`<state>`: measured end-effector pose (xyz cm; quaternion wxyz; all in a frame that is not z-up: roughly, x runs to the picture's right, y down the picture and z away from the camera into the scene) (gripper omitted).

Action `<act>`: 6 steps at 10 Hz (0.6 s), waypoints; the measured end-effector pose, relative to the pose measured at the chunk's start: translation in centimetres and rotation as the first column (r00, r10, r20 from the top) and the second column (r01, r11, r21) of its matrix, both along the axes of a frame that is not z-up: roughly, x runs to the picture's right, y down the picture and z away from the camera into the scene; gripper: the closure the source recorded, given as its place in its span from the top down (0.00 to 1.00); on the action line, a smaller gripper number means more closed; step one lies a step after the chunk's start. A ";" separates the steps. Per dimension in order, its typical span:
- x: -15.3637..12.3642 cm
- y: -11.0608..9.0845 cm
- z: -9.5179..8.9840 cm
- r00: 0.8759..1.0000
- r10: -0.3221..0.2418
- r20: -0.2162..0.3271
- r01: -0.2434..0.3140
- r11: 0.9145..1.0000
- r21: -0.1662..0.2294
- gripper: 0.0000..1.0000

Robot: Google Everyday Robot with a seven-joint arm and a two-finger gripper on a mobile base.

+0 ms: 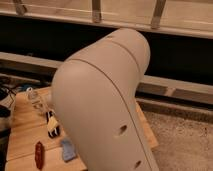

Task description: Place the pepper on the white sponge

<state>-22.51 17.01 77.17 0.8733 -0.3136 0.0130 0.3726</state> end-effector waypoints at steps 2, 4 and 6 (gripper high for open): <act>-0.6 0.8 -0.6 1.000 -0.001 0.007 0.001 1.000 -0.003 0.97; -1.2 0.4 -0.3 0.995 -0.008 0.097 0.008 1.000 0.003 0.97; -3.5 -0.3 0.2 0.969 -0.044 0.245 0.043 0.999 0.009 0.97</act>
